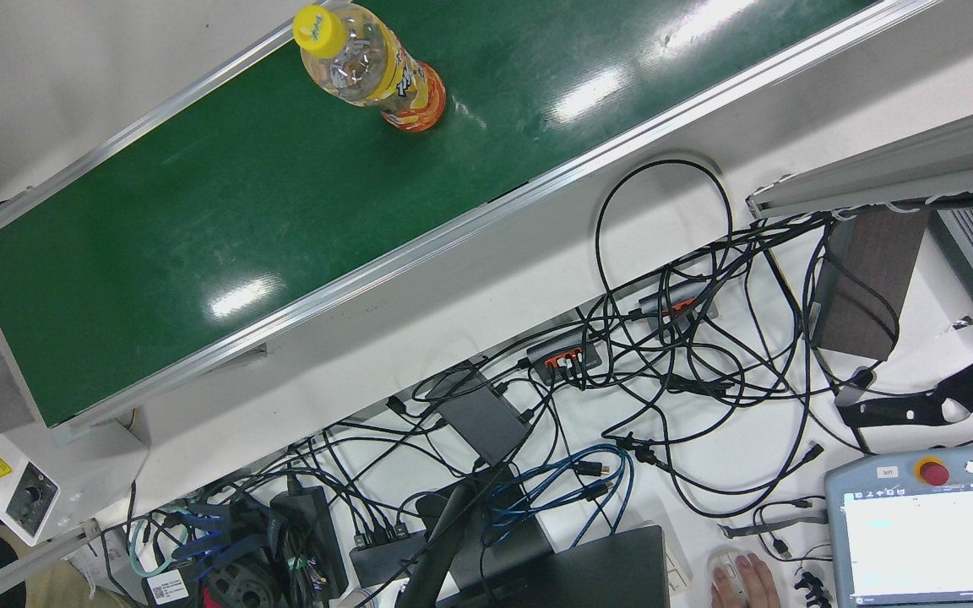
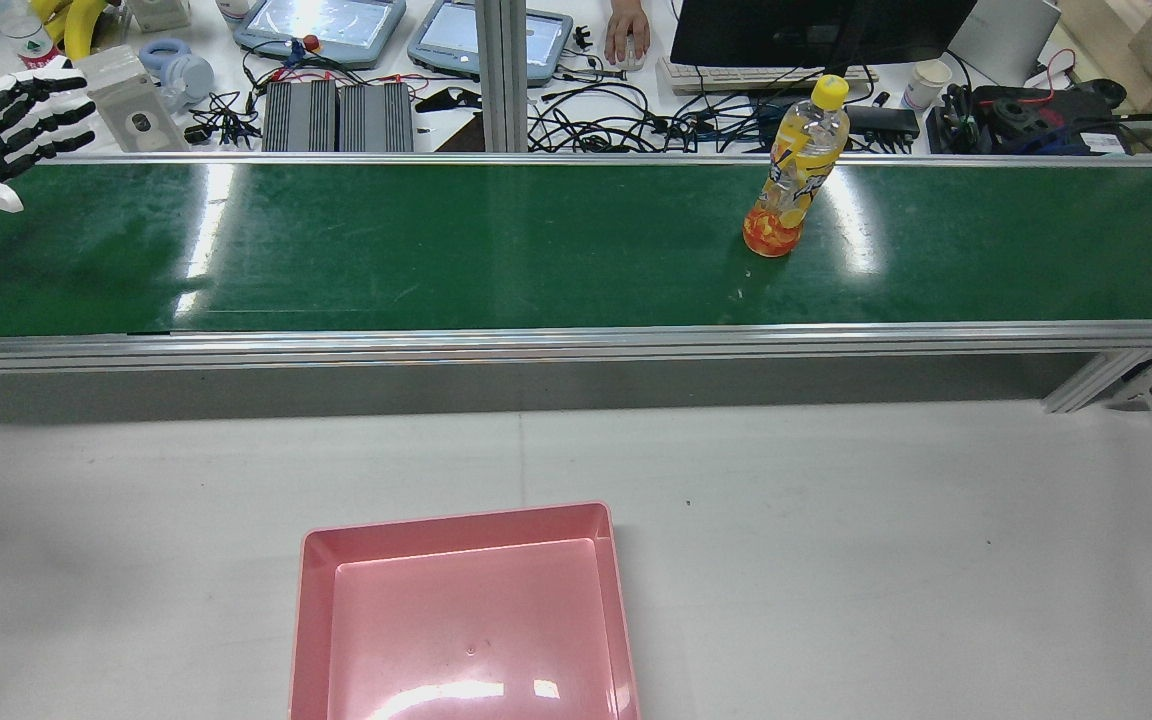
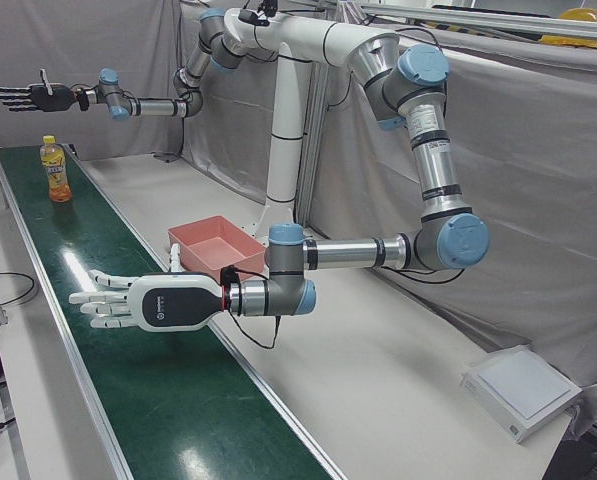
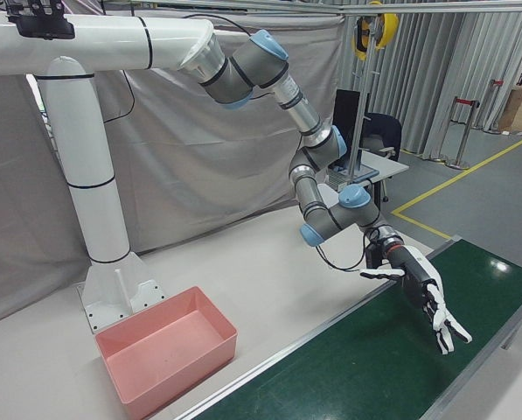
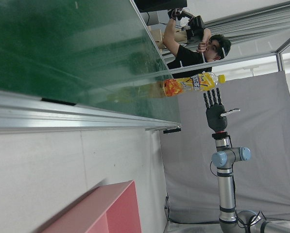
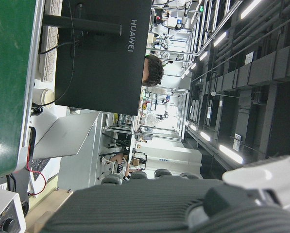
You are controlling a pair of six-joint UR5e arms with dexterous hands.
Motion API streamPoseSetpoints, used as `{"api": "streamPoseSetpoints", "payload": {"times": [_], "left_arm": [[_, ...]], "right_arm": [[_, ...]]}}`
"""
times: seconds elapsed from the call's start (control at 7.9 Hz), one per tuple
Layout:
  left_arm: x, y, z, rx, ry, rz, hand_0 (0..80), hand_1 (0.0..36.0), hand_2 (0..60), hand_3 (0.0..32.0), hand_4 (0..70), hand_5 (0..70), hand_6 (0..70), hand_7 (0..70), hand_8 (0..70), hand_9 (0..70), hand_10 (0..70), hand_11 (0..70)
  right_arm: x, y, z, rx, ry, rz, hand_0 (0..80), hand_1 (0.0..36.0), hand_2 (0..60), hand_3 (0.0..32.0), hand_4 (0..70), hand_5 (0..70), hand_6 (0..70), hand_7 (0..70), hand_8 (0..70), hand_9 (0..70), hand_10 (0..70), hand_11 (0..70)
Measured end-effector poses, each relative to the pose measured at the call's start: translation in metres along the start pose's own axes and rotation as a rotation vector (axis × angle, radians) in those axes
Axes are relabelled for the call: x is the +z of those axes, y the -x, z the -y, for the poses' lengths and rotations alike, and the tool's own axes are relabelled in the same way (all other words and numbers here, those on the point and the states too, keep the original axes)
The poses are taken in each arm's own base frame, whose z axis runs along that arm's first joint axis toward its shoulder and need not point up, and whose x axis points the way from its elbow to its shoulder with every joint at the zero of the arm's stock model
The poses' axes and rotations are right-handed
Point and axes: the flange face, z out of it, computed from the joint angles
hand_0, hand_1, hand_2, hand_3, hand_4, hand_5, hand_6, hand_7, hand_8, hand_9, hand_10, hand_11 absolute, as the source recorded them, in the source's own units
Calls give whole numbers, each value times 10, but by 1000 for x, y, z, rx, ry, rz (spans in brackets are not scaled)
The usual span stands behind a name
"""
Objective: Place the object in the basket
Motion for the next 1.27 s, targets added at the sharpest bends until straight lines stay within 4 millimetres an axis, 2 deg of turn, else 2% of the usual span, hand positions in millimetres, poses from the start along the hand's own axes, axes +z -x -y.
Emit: {"api": "streamPoseSetpoints", "payload": {"times": [0.38, 0.76, 0.89, 1.27], "left_arm": [[0, 0, 0, 1, -1, 0, 492, 86, 0, 62, 123, 208, 13, 13, 89, 91, 73, 116], [0, 0, 0, 1, 0, -2, 491, 98, 0, 56, 121, 217, 14, 11, 89, 91, 73, 118], [0, 0, 0, 1, 0, -2, 487, 77, 0, 64, 118, 217, 12, 8, 90, 91, 72, 114], [0, 0, 0, 0, 0, -1, 487, 86, 0, 64, 118, 220, 13, 10, 90, 92, 73, 116]], "right_arm": [[0, 0, 0, 0, 1, 0, 0, 0, 0, 0, 0, 0, 0, 0, 0, 0, 0, 0], [0, 0, 0, 0, 1, 0, 0, 0, 0, 0, 0, 0, 0, 0, 0, 0, 0, 0], [0, 0, 0, 0, 1, 0, 0, 0, 0, 0, 0, 0, 0, 0, 0, 0, 0, 0], [0, 0, 0, 0, 1, 0, 0, 0, 0, 0, 0, 0, 0, 0, 0, 0, 0, 0]]}}
